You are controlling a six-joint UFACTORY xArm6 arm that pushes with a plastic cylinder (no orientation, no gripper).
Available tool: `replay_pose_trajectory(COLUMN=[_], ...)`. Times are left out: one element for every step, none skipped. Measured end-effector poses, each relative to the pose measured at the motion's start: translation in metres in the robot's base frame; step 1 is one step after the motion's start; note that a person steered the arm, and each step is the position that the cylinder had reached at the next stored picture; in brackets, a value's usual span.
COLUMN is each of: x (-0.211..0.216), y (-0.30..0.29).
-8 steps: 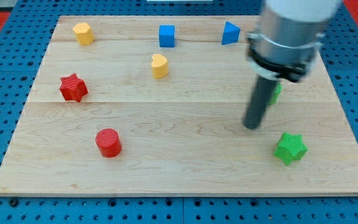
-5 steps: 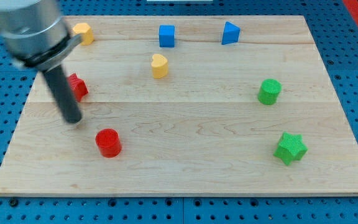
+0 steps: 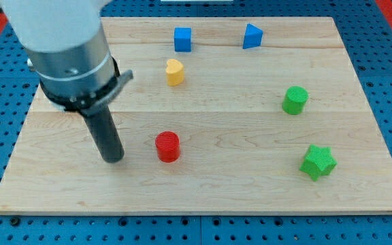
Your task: Slightly move the red circle to the right side
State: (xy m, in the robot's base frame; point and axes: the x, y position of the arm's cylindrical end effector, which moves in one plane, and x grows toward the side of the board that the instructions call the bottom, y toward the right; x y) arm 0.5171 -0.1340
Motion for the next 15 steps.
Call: replay_pose_trajectory(x=[-0.042,-0.033,-0.046,-0.031,-0.012,-0.012,-0.012,-0.011,-0.007,-0.004,-0.002,-0.001,-0.001,-0.007,-0.012], y=[0.027,0.079,0.102,0.103,0.1,0.1,0.1,0.1,0.1,0.1,0.1,0.103,0.103,0.115,0.122])
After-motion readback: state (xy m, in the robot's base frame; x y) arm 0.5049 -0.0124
